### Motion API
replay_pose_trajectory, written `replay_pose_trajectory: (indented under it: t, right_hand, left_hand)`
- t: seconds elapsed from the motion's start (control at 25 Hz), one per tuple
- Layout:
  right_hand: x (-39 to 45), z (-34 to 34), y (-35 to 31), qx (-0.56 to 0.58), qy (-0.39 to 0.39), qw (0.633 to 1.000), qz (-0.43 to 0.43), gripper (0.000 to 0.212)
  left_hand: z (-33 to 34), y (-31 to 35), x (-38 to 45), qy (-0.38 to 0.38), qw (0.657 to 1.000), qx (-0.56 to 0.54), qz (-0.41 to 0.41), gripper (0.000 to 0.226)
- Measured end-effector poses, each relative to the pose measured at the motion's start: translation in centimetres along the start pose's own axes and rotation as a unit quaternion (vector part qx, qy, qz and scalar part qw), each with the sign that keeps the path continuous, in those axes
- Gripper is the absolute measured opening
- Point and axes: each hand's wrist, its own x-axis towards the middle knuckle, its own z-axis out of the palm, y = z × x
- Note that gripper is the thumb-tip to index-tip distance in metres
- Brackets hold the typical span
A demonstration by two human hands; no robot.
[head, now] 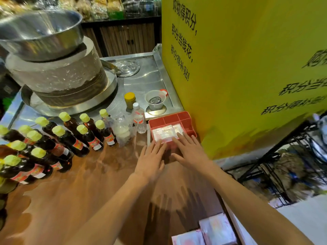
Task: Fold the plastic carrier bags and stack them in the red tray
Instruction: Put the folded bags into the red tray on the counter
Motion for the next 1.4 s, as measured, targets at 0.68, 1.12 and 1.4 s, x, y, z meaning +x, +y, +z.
replay_pose_trajectory:
  t: [0.68,1.12,1.4]
  right_hand:
    - [-22.1,13.0,5.0,0.136,-0.132,0.957,0.218,0.07]
    - [-25.8,17.4,3.6,0.148,-0.119,0.933,0.304,0.095]
    - [-26.3,17.6,3.0,0.247,-0.101,0.881,0.391,0.083]
  left_hand:
    - [12.1,10.1,-11.4,-0.175,0.983,-0.008,0.059,0.074]
    - [18.8,10.3,-16.3,-0.255,0.956,-0.122,-0.08,0.067]
    - [19.7,9.9,-16.0,-0.256,0.885,-0.319,-0.223,0.03]
